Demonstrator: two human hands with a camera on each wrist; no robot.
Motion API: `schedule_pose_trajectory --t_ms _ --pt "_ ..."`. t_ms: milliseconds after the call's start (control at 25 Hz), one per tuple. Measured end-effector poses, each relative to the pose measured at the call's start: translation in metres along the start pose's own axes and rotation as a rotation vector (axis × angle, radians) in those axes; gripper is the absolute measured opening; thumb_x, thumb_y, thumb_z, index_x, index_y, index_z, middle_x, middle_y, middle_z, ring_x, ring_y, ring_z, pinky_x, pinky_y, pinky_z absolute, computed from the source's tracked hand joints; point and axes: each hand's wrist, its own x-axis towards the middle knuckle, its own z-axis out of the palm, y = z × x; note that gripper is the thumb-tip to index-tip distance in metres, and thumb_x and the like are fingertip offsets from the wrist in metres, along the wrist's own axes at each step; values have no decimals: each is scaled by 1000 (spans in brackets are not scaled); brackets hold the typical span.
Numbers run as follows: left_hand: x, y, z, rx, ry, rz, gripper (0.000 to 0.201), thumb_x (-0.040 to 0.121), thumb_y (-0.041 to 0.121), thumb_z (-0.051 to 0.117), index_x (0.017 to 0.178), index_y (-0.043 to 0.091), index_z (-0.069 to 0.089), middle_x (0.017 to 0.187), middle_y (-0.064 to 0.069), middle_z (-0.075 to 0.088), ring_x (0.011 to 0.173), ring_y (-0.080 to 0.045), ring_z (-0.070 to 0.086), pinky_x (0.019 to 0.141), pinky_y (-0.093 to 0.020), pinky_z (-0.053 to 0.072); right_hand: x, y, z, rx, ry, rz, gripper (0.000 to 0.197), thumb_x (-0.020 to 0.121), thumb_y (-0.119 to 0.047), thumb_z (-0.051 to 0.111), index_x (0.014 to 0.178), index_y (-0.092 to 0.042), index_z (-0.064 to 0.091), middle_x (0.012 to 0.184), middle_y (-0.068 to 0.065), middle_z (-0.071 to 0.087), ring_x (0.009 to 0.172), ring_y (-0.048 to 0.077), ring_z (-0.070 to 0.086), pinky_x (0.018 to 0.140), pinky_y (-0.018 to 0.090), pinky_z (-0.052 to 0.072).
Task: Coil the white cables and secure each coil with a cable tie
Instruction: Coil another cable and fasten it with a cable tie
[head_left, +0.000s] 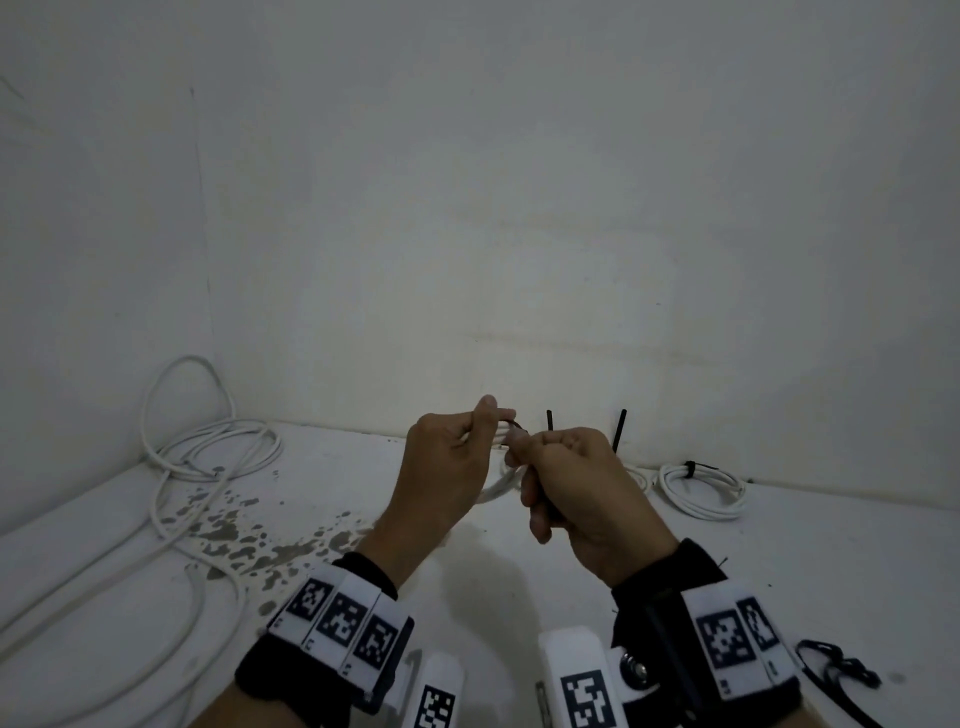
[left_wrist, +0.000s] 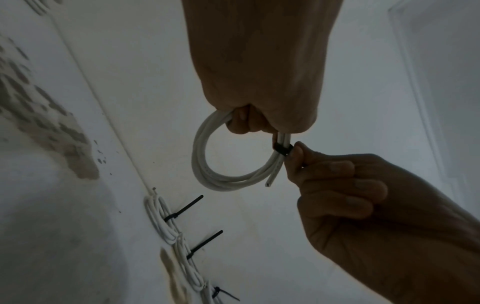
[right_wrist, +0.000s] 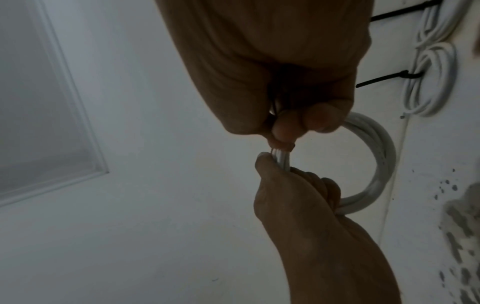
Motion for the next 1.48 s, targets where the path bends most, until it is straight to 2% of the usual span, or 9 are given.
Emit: schedule_pose_trajectory --t_ms 120,400,600,760,960,1080,1200,1320,1480 --pt "-7 1 1 59 72 179 40 102 33 48 92 10 79 90 6 76 78 5 70 73 -12 54 1 0 1 92 20 49 32 101 -21 56 82 4 64 43 4 50 29 16 39 35 21 36" --pt "-6 -2 -4 95 62 331 43 101 34 45 97 5 77 91 1 77 77 -4 73 67 -25 60 3 1 -9 193 -134 151 29 102 -25 54 83 -5 64 56 4 57 43 18 54 41 25 44" --pt "-3 -2 -9 105 18 393 37 100 31 49 98 8 78 90 3 77 73 -3 73 63 -27 59 9 0 -30 394 -382 353 23 96 -21 51 76 -12 60 58 -3 40 41 10 30 39 21 19" --pt "-3 3 -11 -35 19 162 40 99 35 48 94 9 79 94 8 76 80 2 71 72 -15 54 9 0 -20 580 -391 341 26 93 -16 44 71 -12 56 52 -7 21 35 6 18 36 20 11" --pt "-3 13 -14 -109 -33 -1 41 96 42 44 91 20 79 89 11 77 82 -4 73 77 -23 56 4 -7 -9 606 -181 317 35 101 -13 46 68 -11 54 46 -8 20 31 4 16 30 16 12" --pt "-6 16 -13 -87 -58 -9 41 98 39 45 95 17 79 80 14 76 66 3 68 66 -17 53 3 -6 0 622 -34 290 35 100 -13 51 66 -10 50 40 -8 20 28 5 15 28 16 13" --pt "-8 22 -11 -71 -70 -9 38 102 29 45 99 11 78 55 21 64 44 7 52 52 -5 36 6 -1 5 628 38 261 35 100 -15 52 65 -10 48 37 -7 20 28 6 15 30 16 13" --pt "-7 23 -10 -88 -77 -91 38 103 32 42 98 19 77 42 18 52 40 3 45 49 -7 33 6 -1 -1 570 -29 258 37 99 -37 57 72 -13 55 43 -5 25 31 8 20 34 17 14" --pt "1 14 -15 -208 -22 -397 47 100 46 44 72 18 70 46 0 39 42 -11 31 44 -21 27 11 1 -24 272 -43 248 69 89 -75 42 94 -10 67 70 8 63 53 23 58 44 23 37"
